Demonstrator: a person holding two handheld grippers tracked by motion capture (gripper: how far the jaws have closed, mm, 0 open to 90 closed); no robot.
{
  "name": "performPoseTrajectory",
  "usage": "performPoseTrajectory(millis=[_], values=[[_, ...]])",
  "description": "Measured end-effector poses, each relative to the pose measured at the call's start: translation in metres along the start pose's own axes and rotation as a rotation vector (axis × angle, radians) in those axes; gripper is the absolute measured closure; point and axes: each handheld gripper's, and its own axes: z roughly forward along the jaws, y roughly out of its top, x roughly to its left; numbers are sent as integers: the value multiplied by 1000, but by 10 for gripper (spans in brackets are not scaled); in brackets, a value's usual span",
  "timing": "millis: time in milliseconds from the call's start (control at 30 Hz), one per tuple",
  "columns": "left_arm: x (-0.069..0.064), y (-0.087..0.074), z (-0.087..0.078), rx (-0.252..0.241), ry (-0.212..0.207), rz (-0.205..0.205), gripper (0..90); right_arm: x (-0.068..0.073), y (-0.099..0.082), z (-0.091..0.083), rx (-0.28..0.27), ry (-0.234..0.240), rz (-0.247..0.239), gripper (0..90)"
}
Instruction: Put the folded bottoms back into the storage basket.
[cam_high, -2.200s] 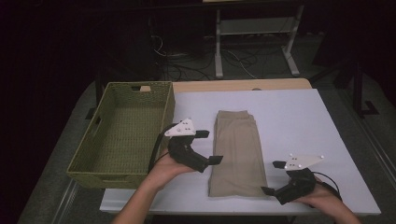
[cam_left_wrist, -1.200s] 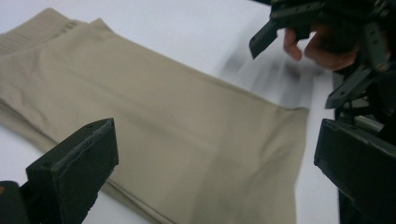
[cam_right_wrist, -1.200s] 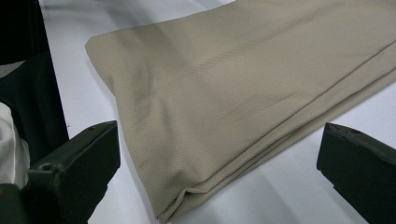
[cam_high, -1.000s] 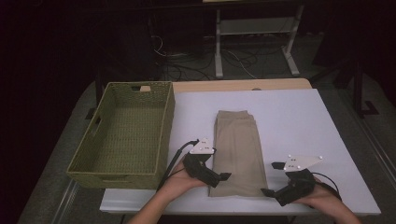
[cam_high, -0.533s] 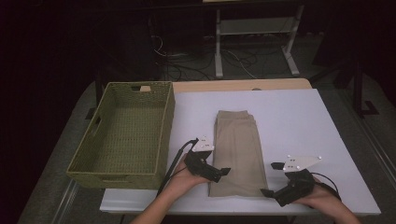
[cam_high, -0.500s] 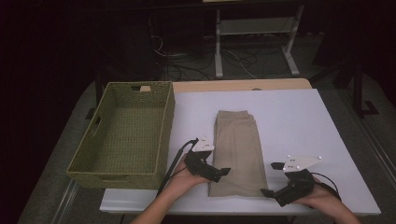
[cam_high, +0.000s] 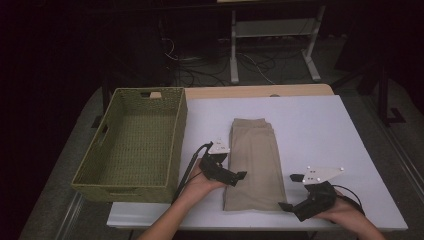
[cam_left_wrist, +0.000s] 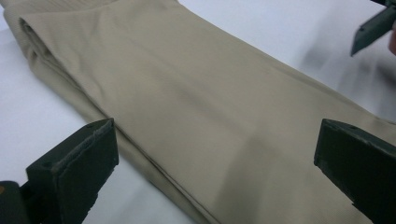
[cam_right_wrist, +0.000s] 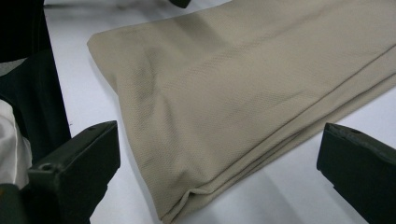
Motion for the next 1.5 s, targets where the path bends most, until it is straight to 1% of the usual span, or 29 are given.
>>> performPoseTrajectory(millis=[167,467,500,533,567,667,700,800,867,933,967,1033,1133,1233,1300,1333,1367,1400,1433,1467,1500], values=[[8,5,6,-7,4,-12,1,0,0,-1,-5,0,3,0],[21,10,13,-3,17,-36,6,-1,0,-1,-9,-1,5,0],[24,11,13,-8,19,-43,17,-1,0,-1,-9,-1,6,0],[24,11,13,-8,19,-43,44,-1,0,-1,-9,-1,6,0],[26,12,13,-17,22,-47,44,-1,0,-1,-9,-1,7,0],[31,15,13,-24,33,-48,61,-1,-1,-1,-9,-1,8,0],[34,18,13,-37,38,-55,64,-1,-1,-1,-9,-1,7,0],[37,20,14,-43,44,-57,72,-1,0,-1,-10,-1,7,0],[41,23,15,-52,54,-59,102,-1,0,-1,-10,-1,8,0],[44,25,17,-61,59,-66,111,-1,-1,-1,-10,-1,8,0],[47,27,18,-62,57,-68,146,-1,-1,-1,-9,-2,9,0],[49,28,20,-65,64,-68,148,-1,-1,-1,-9,-3,10,0],[54,32,23,-59,79,-63,152,-1,-1,-1,-8,-3,9,0],[61,35,26,-55,87,-74,152,-1,-1,-1,-9,-3,9,0],[65,37,28,-52,93,-71,153,-1,-1,-1,-10,-3,12,0],[70,39,30,-49,100,-71,159,-1,-1,-2,-11,-2,12,0],[70,39,30,-49,100,-71,160,-1,-1,-2,-11,-2,12,0],[74,40,33,-45,98,-77,160,-1,-1,-2,-11,-2,12,0],[74,40,33,-45,98,-77,161,-1,-1,-2,-11,-2,12,0],[77,42,35,-40,105,-80,164,-1,-1,-2,-12,-2,13,0],[79,42,36,-39,106,-74,164,-1,-1,-2,-12,-2,13,0]])
